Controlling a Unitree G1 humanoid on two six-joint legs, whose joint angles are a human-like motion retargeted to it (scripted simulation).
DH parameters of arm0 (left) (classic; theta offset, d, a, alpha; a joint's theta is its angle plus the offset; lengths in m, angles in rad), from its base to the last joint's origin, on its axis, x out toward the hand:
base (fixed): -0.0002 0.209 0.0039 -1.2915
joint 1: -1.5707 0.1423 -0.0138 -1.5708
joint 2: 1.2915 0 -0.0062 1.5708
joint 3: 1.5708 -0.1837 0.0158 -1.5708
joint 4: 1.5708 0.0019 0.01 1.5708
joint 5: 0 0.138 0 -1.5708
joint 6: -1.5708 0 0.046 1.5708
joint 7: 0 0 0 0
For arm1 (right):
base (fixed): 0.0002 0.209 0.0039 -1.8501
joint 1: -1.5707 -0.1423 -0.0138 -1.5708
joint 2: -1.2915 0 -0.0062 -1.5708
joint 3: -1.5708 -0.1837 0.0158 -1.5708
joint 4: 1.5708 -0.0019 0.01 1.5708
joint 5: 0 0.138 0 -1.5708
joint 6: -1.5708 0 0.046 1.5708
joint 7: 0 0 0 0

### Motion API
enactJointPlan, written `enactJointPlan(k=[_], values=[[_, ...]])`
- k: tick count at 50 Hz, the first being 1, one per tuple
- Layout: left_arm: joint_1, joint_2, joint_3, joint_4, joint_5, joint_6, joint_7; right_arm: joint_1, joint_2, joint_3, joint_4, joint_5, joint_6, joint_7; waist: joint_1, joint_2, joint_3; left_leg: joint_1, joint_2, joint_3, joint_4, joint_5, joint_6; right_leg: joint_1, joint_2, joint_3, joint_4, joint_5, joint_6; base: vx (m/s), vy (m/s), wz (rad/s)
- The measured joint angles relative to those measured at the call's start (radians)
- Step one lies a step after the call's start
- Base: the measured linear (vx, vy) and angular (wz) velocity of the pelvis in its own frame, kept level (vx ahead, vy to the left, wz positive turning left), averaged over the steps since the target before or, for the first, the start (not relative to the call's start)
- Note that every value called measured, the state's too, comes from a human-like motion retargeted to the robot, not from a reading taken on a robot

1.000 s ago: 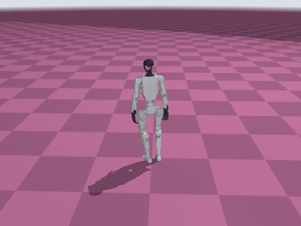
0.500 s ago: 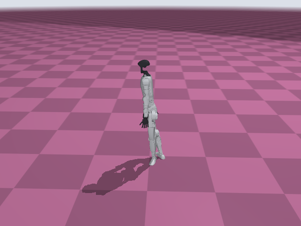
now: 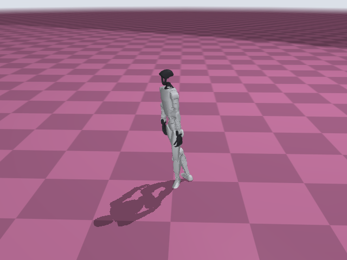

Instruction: In place motions

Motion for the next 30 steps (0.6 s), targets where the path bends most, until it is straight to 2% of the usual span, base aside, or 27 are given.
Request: enactJointPlan(k=[2,4,6,7,8,9,10,12,15,17,20,22,23,24,25,27,30], values=[[0.0,-0.01,-0.014,0.003,0.005,-0.002,-0.003,0.015,-0.014,-0.017,0.031,-0.004,0.012,-0.015,-0.004,0.033,-0.004,-0.006,0.017,-0.059,0.006,-0.013,0.003,0.019,-0.001,0.012,0.05,0.065,-0.019,0.05,-0.03,1.36],[-0.006,-0.019,-0.036,0.006,0.011,-0.006,-0.007,0.029,-0.028,-0.04,0.062,-0.007,0.025,-0.033,-0.029,0.095,-0.003,-0.022,0.056,-0.138,0.023,-0.026,0.009,0.021,-0.009,0.076,0.148,0.144,-0.082,0.04,-0.05,1.81],[-0.009,-0.023,-0.063,0.01,0.02,-0.008,-0.013,0.046,-0.039,-0.059,0.085,-0.003,0.035,-0.05,-0.061,0.153,-0.007,-0.049,0.093,-0.22,0.047,-0.036,0.021,-0.028,-0.031,0.235,0.277,0.19,-0.158,0.04,-0.06,1.88],[-0.013,-0.021,-0.078,0.013,0.028,-0.008,-0.016,0.056,-0.041,-0.068,0.095,0.005,0.04,-0.058,-0.081,0.173,-0.008,-0.064,0.101,-0.263,0.057,-0.037,0.028,-0.088,-0.039,0.376,0.355,0.187,-0.166,-0.03,-0.12,2.23],[-0.023,-0.015,-0.098,0.018,0.041,-0.006,-0.018,0.068,-0.039,-0.082,0.106,0.022,0.044,-0.066,-0.111,0.188,-0.003,-0.081,0.1,-0.314,0.063,-0.033,0.037,-0.191,-0.035,0.602,0.457,0.156,-0.13,-0.11,-0.17,2.75],[-0.035,-0.008,-0.117,0.019,0.052,-0.005,-0.018,0.075,-0.036,-0.094,0.115,0.043,0.047,-0.069,-0.146,0.205,0.012,-0.091,0.103,-0.369,0.068,-0.025,0.044,-0.258,-0.01,0.748,0.525,0.132,-0.1,-0.17,-0.21,3.15],[-0.047,0.001,-0.136,0.018,0.06,-0.005,-0.018,0.078,-0.031,-0.105,0.122,0.064,0.049,-0.07,-0.182,0.224,0.032,-0.099,0.107,-0.425,0.071,-0.016,0.049,-0.306,0.025,0.853,0.577,0.112,-0.073,-0.18,-0.2,3.29],[-0.071,0.019,-0.168,0.014,0.065,-0.004,-0.021,0.084,-0.021,-0.113,0.135,0.099,0.048,-0.06,-0.255,0.242,0.075,-0.1,0.097,-0.531,0.066,0.005,0.057,-0.34,0.121,0.951,0.573,0.086,-0.088,-0.15,-0.18,2.93],[-0.1,0.041,-0.198,0.01,0.073,0.001,-0.029,0.105,-0.003,-0.113,0.135,0.1,0.05,-0.047,-0.295,0.242,0.101,-0.092,0.073,-0.645,0.047,0.031,0.062,-0.383,0.201,1.073,0.511,0.044,-0.117,-0.06,-0.18,2.14],[-0.116,0.046,-0.208,0.002,0.076,0.002,-0.029,0.114,0.007,-0.109,0.132,0.077,0.05,-0.049,-0.305,0.227,0.107,-0.082,0.041,-0.712,0.027,0.05,0.062,-0.402,0.227,1.133,0.429,0.016,-0.131,-0.01,-0.13,1.96],[-0.128,0.038,-0.23,-0.015,0.062,-0.002,-0.028,0.121,0.015,-0.099,0.121,0.035,0.051,-0.052,-0.305,0.186,0.124,-0.042,-0.024,-0.792,-0.008,0.08,0.065,-0.392,0.244,1.231,0.253,-0.004,-0.12,0.02,-0.1,1.74],[-0.133,0.032,-0.238,-0.021,0.05,-0.004,-0.034,0.117,0.015,-0.087,0.111,0.004,0.052,-0.053,-0.31,0.144,0.138,-0.003,-0.079,-0.831,-0.029,0.093,0.073,-0.363,0.222,1.247,0.128,0.03,-0.117,0.08,-0.07,1.49],[-0.133,0.031,-0.238,-0.022,0.048,-0.005,-0.036,0.113,0.015,-0.079,0.106,-0.009,0.052,-0.053,-0.31,0.118,0.145,0.021,-0.11,-0.844,-0.041,0.1,0.077,-0.342,0.212,1.246,0.07,0.124,-0.133,0.11,-0.07,0.82],[-0.134,0.033,-0.235,-0.021,0.051,-0.005,-0.039,0.106,0.017,-0.072,0.101,-0.018,0.053,-0.052,-0.286,0.101,0.144,0.036,-0.122,-0.837,-0.053,0.103,0.077,-0.32,0.206,1.254,0.055,0.119,-0.134,0.12,-0.07,0.05],[-0.135,0.037,-0.231,-0.019,0.055,-0.004,-0.042,0.098,0.019,-0.064,0.097,-0.025,0.054,-0.05,-0.249,0.088,0.139,0.046,-0.124,-0.819,-0.065,0.106,0.074,-0.297,0.204,1.266,0.061,0.066,-0.129,0.13,-0.05,0.0],[-0.125,0.03,-0.231,-0.01,0.072,-0.003,-0.041,0.09,0.025,-0.077,0.083,-0.027,0.054,-0.043,-0.238,0.083,0.125,0.053,-0.136,-0.863,-0.07,0.113,0.074,-0.276,0.158,1.066,0.058,0.056,-0.144,0.13,-0.02,0.89],[-0.101,0.016,-0.202,0.004,0.062,-0.01,-0.028,0.069,0.034,-0.088,0.038,-0.023,0.045,-0.028,-0.19,0.065,0.128,0.068,-0.142,-0.859,-0.066,0.107,0.071,-0.256,0.167,1.135,0.041,0.056,-0.127,0.07,-0.03,0.16]])
